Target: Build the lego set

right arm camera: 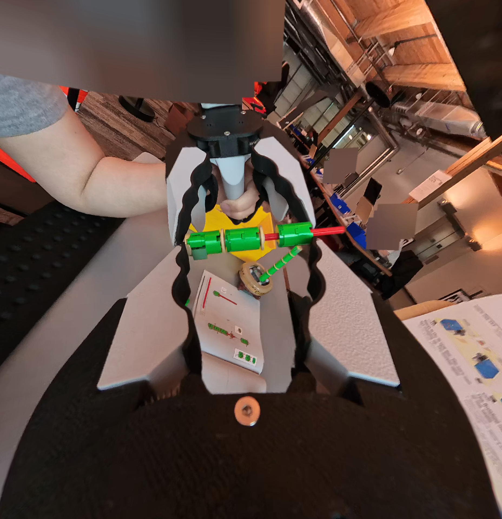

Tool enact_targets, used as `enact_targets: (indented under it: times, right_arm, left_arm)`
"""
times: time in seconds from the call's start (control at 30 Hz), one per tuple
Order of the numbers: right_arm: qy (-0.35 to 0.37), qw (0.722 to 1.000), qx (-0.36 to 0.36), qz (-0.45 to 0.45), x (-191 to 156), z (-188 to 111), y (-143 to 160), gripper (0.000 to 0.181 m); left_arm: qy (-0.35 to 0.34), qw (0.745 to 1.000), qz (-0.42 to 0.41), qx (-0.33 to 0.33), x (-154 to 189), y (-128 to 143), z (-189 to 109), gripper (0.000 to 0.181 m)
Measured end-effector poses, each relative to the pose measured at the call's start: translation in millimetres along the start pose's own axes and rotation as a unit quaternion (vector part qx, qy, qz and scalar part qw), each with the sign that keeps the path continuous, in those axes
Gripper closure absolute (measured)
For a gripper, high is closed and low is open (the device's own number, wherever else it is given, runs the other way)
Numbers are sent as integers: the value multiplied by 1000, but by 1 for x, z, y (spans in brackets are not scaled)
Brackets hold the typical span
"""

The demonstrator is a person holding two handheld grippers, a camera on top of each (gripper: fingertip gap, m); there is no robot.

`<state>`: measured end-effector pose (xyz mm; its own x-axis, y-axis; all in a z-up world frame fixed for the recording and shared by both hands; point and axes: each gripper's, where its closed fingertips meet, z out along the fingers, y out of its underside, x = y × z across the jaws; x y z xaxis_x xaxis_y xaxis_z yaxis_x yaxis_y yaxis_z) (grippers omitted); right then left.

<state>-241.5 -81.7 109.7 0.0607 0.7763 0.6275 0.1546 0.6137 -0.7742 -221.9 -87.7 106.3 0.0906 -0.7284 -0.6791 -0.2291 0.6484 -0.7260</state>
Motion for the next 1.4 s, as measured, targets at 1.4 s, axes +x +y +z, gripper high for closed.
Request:
enact_targets:
  times: [1.4]
  right_arm:
    - [43,973,-92,-206,-22,9,-24,93]
  left_arm:
    - [-4,990,142,-7,17,-19,-20,98]
